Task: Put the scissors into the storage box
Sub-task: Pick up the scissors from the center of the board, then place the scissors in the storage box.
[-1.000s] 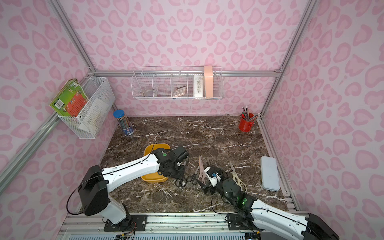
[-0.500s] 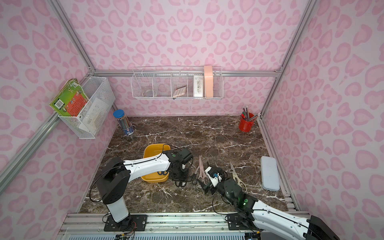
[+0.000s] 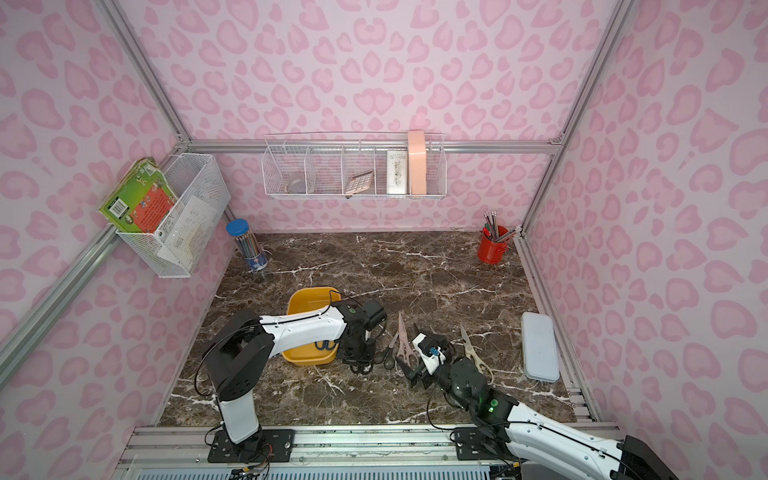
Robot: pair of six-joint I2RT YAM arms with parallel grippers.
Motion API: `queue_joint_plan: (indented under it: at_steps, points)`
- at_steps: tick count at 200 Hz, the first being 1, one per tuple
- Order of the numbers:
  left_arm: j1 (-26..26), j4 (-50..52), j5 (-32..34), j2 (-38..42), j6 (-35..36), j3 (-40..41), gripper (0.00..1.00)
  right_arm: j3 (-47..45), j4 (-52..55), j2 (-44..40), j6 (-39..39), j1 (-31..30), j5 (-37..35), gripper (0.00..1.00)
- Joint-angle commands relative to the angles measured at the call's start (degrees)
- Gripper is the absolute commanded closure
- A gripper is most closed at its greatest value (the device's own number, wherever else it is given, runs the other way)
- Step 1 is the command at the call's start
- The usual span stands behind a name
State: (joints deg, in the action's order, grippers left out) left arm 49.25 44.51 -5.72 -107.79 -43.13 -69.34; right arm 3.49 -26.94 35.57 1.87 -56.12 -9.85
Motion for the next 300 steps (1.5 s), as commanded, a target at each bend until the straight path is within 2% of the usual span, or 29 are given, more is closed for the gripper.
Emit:
queue_joint_plan:
  at_steps: [1, 26, 34, 50, 58, 104, 131, 162, 186, 226, 266, 300]
  points:
    - [0.0, 1.9, 2.5, -1.3, 0.8, -0.2, 0.71, -0.3, -0.5, -0.6, 0.0, 0.0, -0.6, 0.03]
    - [0.1, 3.4, 3.7, -2.6, 1.3, -1.4, 0.82, -0.6, -0.4, -1.6, 0.0, 0.0, -0.5, 0.03]
    - [0.2, 3.4, 4.1, -2.5, 1.3, -1.6, 0.89, -0.8, -0.4, -1.9, 0.0, 0.0, -0.5, 0.03]
    - [0.6, 3.5, 5.6, -1.7, 1.8, -2.2, 0.92, -0.9, -0.5, -2.3, 0.0, 0.0, -0.9, 0.03]
    - [0.6, 3.7, 6.4, -1.0, 2.1, -2.8, 1.0, -1.0, -0.5, -2.3, 0.0, 0.0, -0.9, 0.03]
    - [0.7, 8.1, 10.1, 4.3, 5.9, -9.4, 1.0, -0.7, -0.6, -1.4, 0.0, 0.0, -0.7, 0.03]
    - [-1.8, 13.4, 11.9, 9.8, 7.2, -12.6, 1.0, -0.7, -0.7, -1.4, 0.0, 0.0, -0.7, 0.03]
    - [-10.2, 14.3, 12.7, 18.9, 9.5, -6.9, 1.0, -0.7, -1.0, -1.1, -0.1, 0.0, -0.1, 0.03]
    - [-18.4, 12.7, 9.8, 23.1, 12.7, -0.7, 1.0, -0.5, -1.4, 0.3, -0.4, -0.1, 1.5, 0.04]
    - [-25.8, 10.0, 6.0, 21.8, 16.1, 5.1, 1.0, 2.1, -1.6, 7.8, -1.9, -2.6, 2.4, 0.04]
    - [-27.5, 7.5, 5.8, 17.7, 17.0, 6.2, 1.0, 3.9, -1.4, 12.3, -2.7, -3.9, 2.7, 0.04]
    - [-28.0, 5.8, 6.0, 13.2, 17.5, 5.9, 1.0, 2.9, -1.7, 9.8, -2.6, -3.9, 1.6, 0.03]
